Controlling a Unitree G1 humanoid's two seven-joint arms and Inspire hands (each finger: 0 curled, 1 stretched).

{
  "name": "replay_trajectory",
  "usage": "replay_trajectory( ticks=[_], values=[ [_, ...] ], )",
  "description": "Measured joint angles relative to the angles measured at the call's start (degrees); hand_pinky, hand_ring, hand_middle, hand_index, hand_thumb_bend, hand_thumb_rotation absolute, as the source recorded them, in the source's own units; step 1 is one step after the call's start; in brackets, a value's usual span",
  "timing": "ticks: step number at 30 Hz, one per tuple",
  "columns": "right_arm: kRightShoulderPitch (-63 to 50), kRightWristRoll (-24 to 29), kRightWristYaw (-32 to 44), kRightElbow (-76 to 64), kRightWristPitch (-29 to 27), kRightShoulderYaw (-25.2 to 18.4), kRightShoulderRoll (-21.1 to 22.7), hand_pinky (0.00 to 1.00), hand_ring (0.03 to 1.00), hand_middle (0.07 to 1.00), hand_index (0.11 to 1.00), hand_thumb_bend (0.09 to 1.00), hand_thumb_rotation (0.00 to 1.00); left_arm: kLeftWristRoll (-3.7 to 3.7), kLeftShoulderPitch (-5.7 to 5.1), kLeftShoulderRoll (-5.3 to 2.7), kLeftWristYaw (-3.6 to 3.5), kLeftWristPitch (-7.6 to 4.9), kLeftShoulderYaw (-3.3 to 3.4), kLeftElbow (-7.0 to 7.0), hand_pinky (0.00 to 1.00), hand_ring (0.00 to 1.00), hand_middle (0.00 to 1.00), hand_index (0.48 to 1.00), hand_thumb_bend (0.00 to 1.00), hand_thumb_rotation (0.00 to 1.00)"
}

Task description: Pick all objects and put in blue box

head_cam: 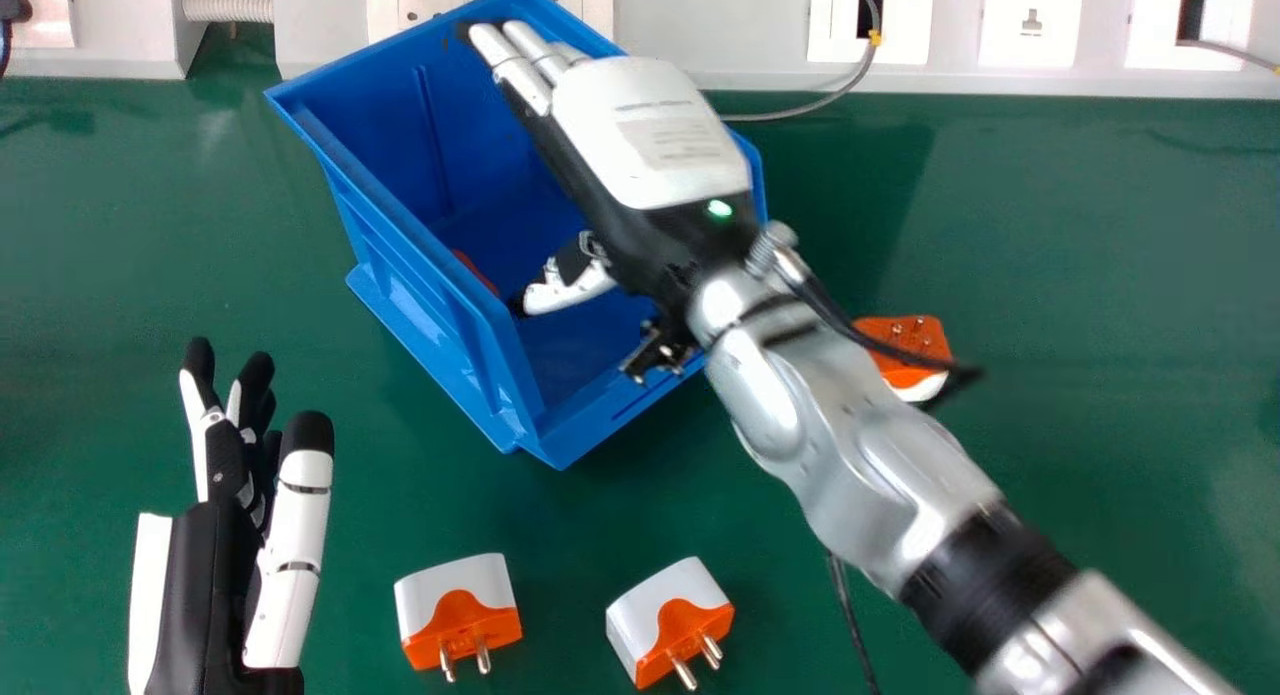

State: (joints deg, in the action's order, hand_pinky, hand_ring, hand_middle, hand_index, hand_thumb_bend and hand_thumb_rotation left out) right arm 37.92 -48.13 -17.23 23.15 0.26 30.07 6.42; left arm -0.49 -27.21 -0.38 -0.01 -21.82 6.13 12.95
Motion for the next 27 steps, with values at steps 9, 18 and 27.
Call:
replay_trajectory(
  ticks=[9,18,27],
  values=[
    [-21.0,0.1,-1.6,-19.1,-2.2,-3.3,7.9,0.71,0.892,0.950,0.932,0.510,0.09,-0.44,1.45,0.42,-0.41,0.02,0.37,-1.09,1.00,1.00,0.98,0.975,0.48,0.81],
    [-35.9,1.9,-3.6,-28.1,-6.8,-12.0,14.8,0.74,0.900,0.933,0.922,0.611,0.05,-0.52,1.83,0.83,-0.64,0.19,0.93,-1.22,1.00,0.99,0.98,0.964,0.46,0.80],
    [-38.8,3.0,-2.2,-27.3,-8.3,-18.6,18.2,0.74,0.888,0.919,0.893,0.596,0.13,-0.59,2.43,0.99,-0.74,0.20,1.15,-1.28,1.00,0.98,0.97,0.962,0.45,0.81]
  ],
)
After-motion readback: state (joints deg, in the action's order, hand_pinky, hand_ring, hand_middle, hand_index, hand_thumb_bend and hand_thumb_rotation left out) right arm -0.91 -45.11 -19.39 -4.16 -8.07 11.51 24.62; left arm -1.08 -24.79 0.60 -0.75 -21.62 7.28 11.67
